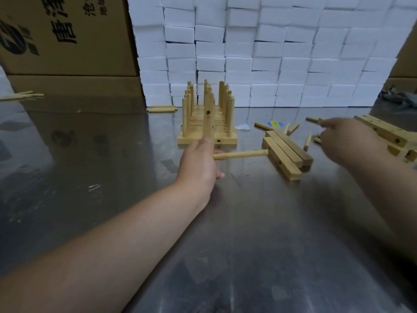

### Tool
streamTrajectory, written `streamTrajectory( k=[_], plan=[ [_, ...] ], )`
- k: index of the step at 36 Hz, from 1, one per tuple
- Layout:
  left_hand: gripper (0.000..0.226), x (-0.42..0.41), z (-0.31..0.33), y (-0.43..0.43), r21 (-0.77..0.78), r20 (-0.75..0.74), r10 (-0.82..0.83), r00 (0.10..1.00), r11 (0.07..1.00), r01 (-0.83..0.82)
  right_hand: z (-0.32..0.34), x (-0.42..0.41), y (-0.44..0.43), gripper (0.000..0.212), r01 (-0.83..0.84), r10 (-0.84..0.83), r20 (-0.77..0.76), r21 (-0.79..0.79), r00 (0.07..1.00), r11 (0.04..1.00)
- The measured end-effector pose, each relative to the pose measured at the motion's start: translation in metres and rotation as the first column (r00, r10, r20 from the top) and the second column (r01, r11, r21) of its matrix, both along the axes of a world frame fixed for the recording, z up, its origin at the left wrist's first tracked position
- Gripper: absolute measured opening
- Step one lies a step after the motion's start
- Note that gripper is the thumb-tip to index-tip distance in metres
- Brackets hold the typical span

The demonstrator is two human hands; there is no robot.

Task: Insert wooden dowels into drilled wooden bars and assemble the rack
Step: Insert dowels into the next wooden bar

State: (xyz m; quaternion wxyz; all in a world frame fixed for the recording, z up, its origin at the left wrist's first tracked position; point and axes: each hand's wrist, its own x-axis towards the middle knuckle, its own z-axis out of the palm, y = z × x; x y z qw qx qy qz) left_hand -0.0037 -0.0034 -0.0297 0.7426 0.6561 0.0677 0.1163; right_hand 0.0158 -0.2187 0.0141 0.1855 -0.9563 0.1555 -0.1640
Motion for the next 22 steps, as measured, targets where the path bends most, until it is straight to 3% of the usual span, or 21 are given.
streamTrajectory(
  k=[3, 6, 9, 14, 17, 22],
  plan=[
    [0.027, -0.004, 0.000, -0.002, 0.044, 0.027, -0.046, 0.999, 0.998, 0.045, -0.007, 0.001, 0.003, 0.044, 0.032, -0.076, -0.296, -0.150, 0.952, 0.988],
    [0.026, -0.005, 0.000, -0.002, 0.060, 0.027, -0.065, 0.998, 0.996, 0.064, -0.009, -0.001, 0.009, 0.052, -0.049, -0.071, -0.406, -0.280, 0.911, 0.959],
    [0.027, -0.007, 0.002, -0.002, 0.065, 0.026, -0.060, 0.998, 0.996, 0.059, -0.012, 0.002, 0.008, 0.051, -0.076, -0.051, -0.409, -0.289, 0.911, 0.954],
    [0.026, -0.008, 0.003, -0.002, 0.082, 0.027, -0.067, 0.997, 0.995, 0.064, -0.012, 0.001, 0.000, 0.047, 0.081, -0.122, -0.260, -0.161, 0.958, 0.984],
    [0.026, -0.008, 0.003, -0.002, 0.089, 0.025, -0.075, 0.997, 0.993, 0.072, -0.017, 0.002, 0.000, 0.036, 0.031, -0.121, -0.364, -0.244, 0.923, 0.969],
    [0.024, -0.010, 0.003, -0.002, 0.104, 0.009, -0.093, 0.996, 0.990, 0.092, -0.018, 0.005, 0.001, 0.050, -0.060, -0.014, -0.316, -0.222, 0.949, 0.973]
  ],
)
